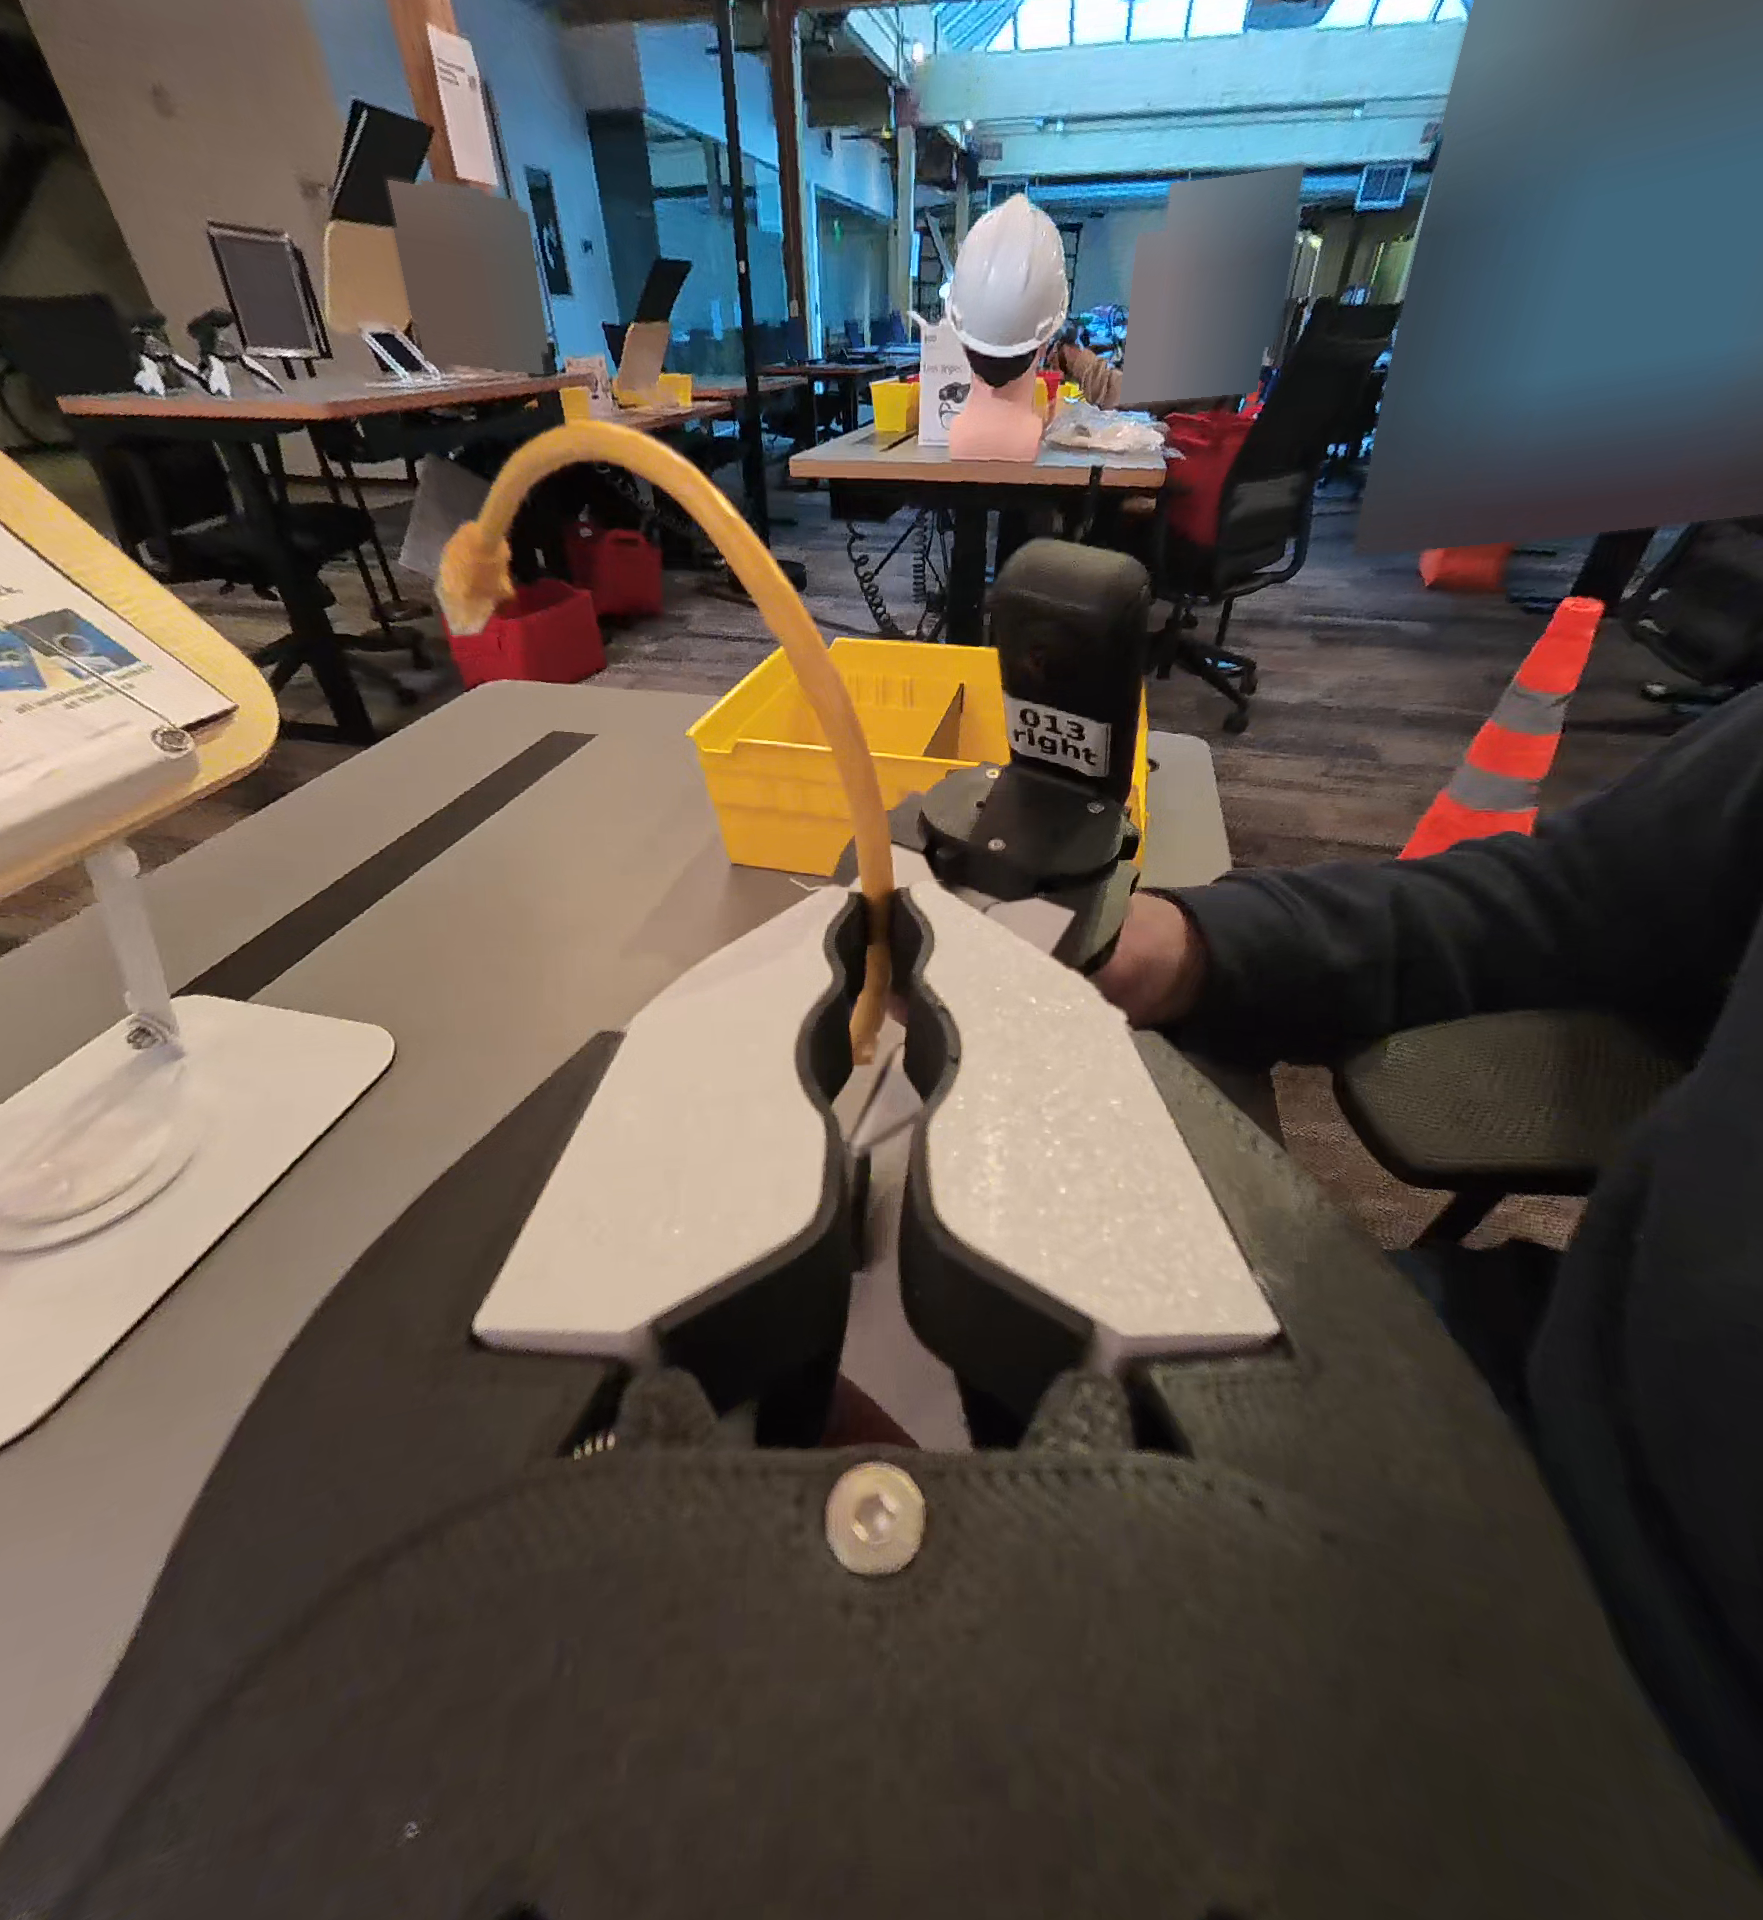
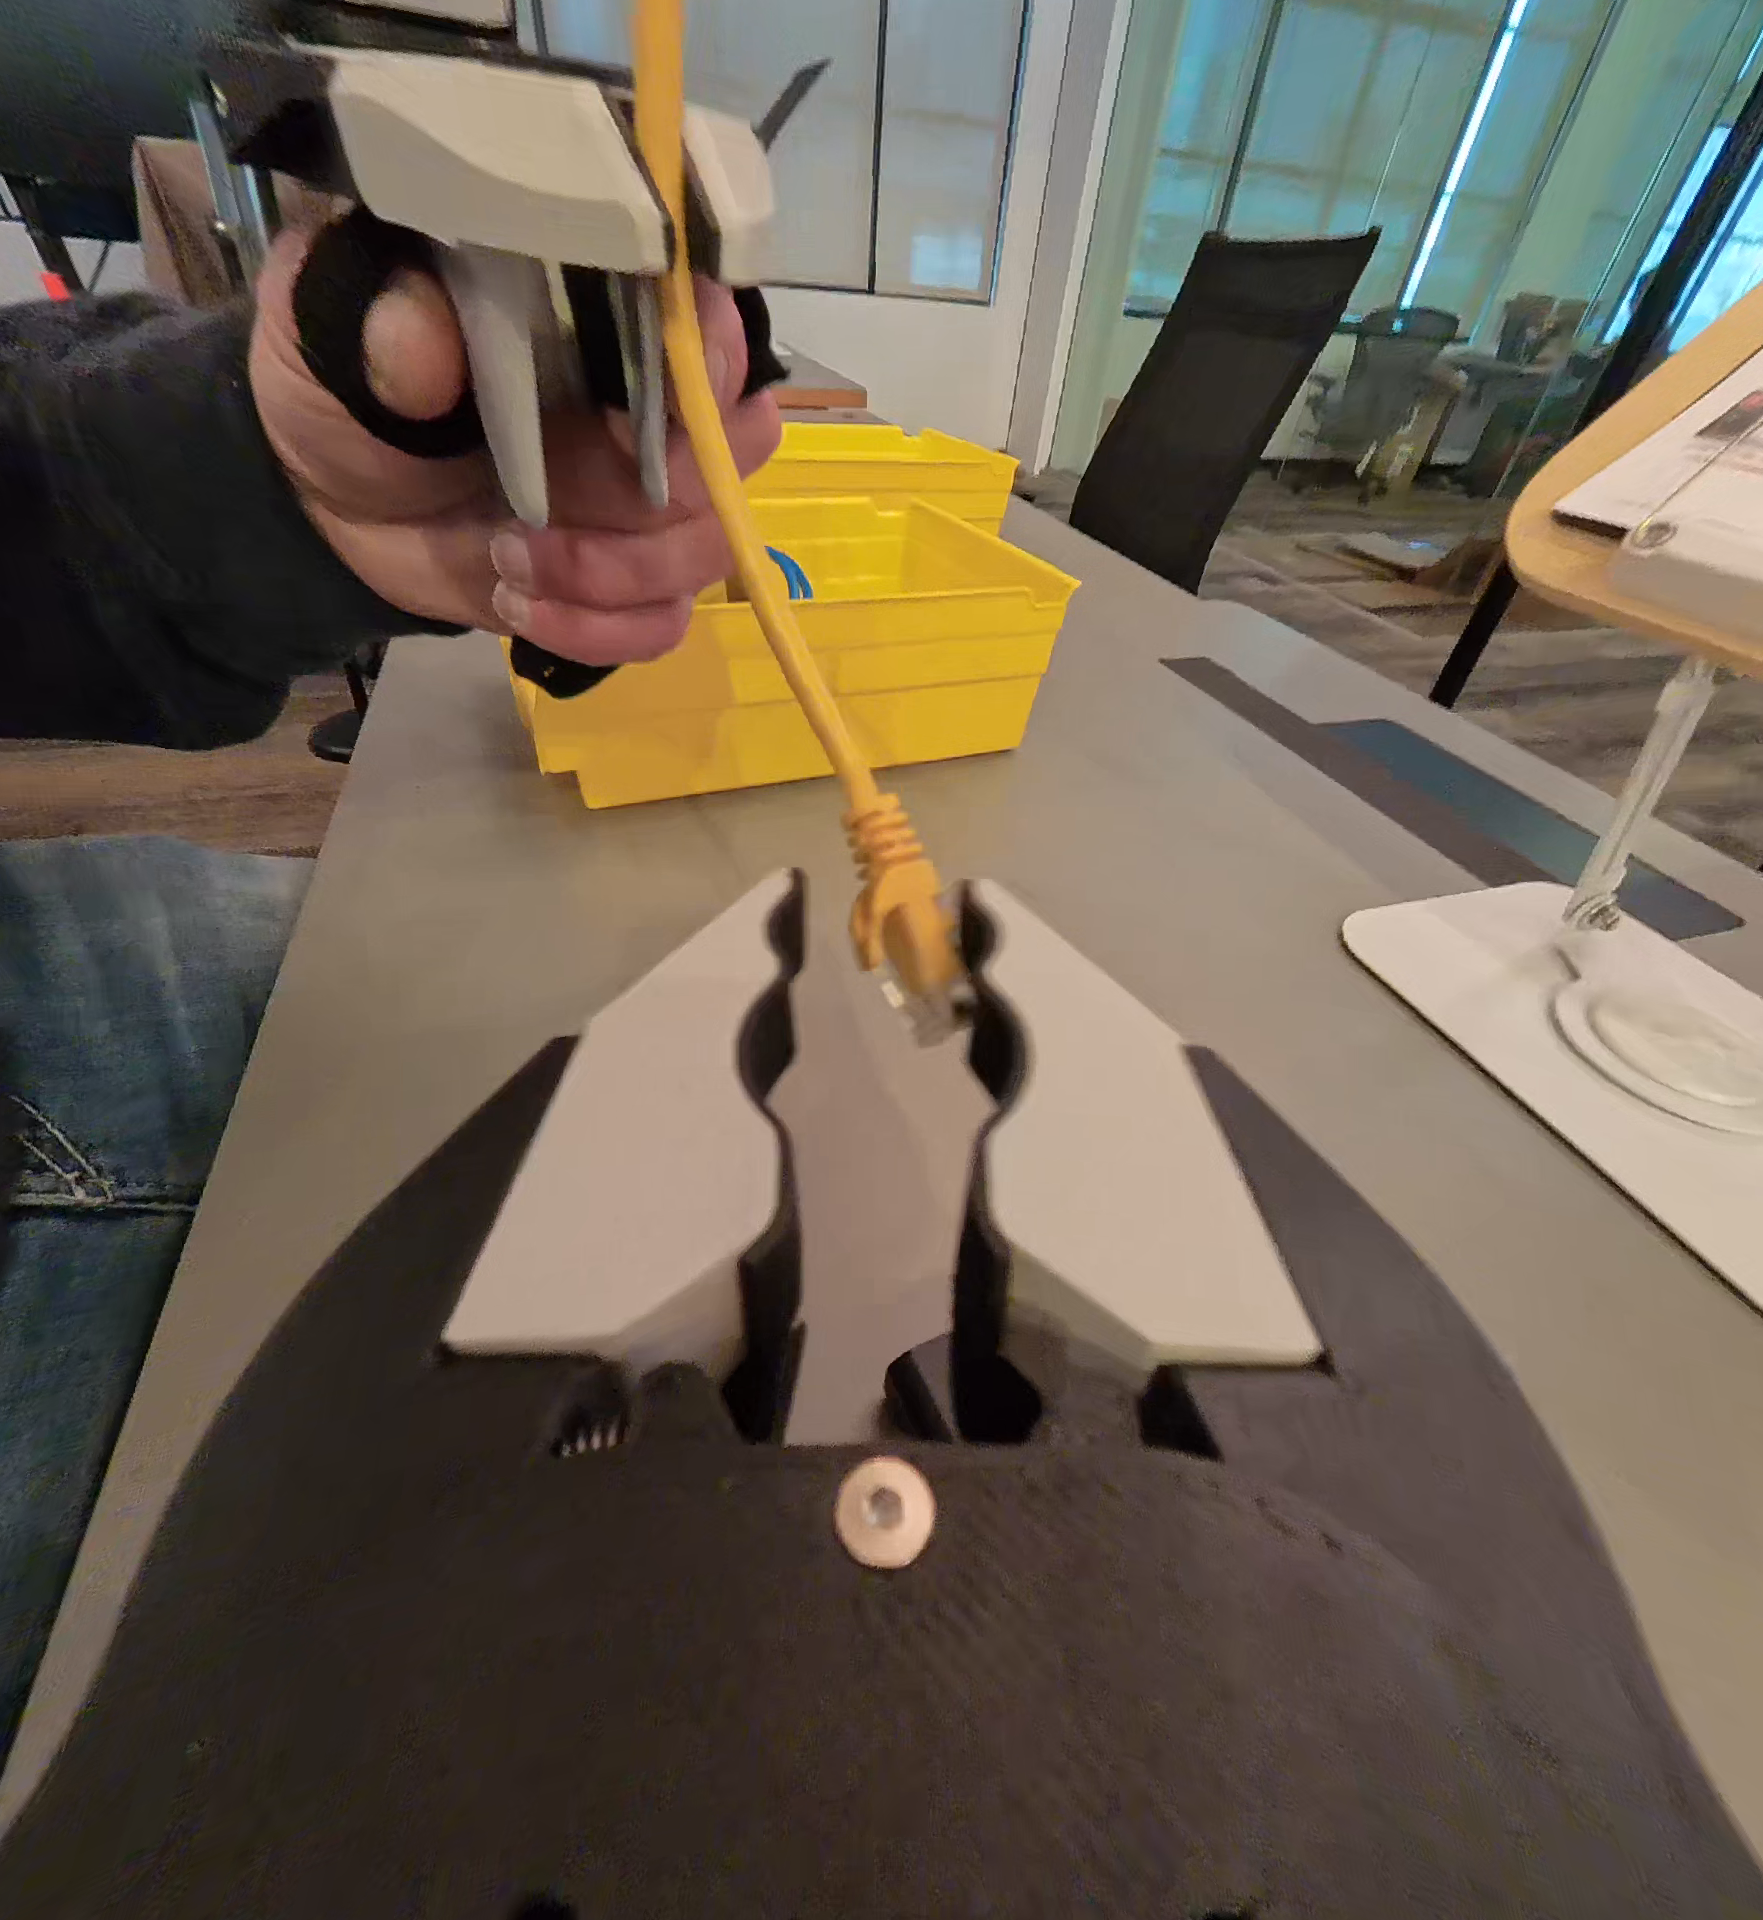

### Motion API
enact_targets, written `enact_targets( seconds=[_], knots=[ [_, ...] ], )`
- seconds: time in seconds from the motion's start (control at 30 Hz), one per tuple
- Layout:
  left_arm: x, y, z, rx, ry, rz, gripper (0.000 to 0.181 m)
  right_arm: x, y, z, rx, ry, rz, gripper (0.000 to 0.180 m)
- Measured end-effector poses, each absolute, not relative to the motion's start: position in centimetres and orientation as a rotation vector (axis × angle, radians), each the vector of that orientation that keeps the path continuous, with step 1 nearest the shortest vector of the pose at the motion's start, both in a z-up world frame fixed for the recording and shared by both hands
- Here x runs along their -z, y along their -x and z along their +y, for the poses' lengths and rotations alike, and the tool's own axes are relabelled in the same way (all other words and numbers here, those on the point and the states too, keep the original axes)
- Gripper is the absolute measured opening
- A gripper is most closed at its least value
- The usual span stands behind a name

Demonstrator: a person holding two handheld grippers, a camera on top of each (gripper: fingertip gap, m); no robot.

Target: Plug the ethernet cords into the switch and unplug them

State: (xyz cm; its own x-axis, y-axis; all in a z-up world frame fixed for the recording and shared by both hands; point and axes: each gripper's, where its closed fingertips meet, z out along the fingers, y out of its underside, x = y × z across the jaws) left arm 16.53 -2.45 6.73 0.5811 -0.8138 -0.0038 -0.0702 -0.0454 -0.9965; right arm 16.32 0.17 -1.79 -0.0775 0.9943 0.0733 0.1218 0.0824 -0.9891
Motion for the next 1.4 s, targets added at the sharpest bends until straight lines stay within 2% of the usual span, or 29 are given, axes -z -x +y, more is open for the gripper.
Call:
enact_targets(
  seconds=[0.03, 0.3, 0.37, 0.4, 0.63, 0.8, 1.0, 1.1, 1.17, 1.33, 1.4],
  knots=[
    [-6.8, -16.6, -2.3, 0.740, 1.502, 0.765, 0.005, 1.7, -16.5, 0.0, -1.168, 1.190, -1.405, 0.015],
    [-5.3, -14.1, -1.0, 0.736, 1.545, 0.644, 0.009, 1.2, -17.4, -0.5, -1.467, 1.278, -1.394, 0.012],
    [-4.0, -12.7, -0.6, 0.580, 1.603, 0.649, 0.033, 1.3, -17.4, -0.1, -1.550, 1.346, -1.367, 0.012],
    [-3.4, -12.2, -0.8, 0.483, 1.630, 0.675, 0.039, 1.3, -17.5, 0.0, -1.602, 1.378, -1.353, 0.012],
    [-3.2, -15.1, -4.5, -0.101, 1.522, 1.061, 0.039, 3.0, -17.6, 0.1, -1.810, 1.541, -1.398, 0.012],
    [-2.7, -17.0, -3.4, -0.221, 1.553, 1.265, 0.051, 4.3, -17.2, -1.4, -1.823, 1.576, -1.560, 0.012],
    [3.2, -16.7, -1.8, -0.358, 1.694, 1.681, 0.056, 4.0, -17.0, -3.1, -1.915, 1.556, -1.669, 0.012],
    [3.7, -17.5, -1.6, -0.349, 1.632, 1.682, 0.040, 3.1, -17.2, -3.5, -2.039, 1.537, -1.635, 0.012],
    [3.8, -17.7, -1.7, -0.359, 1.590, 1.682, 0.019, 2.9, -17.4, -3.7, -2.108, 1.528, -1.620, 0.012],
    [4.0, -17.6, -1.7, -0.348, 1.630, 1.573, 0.013, 2.8, -17.4, -3.5, -2.194, 1.514, -1.551, 0.012],
    [3.8, -17.1, -1.4, -0.317, 1.685, 1.519, 0.010, 2.3, -17.1, -3.3, -2.177, 1.479, -1.515, 0.020]
  ],
)
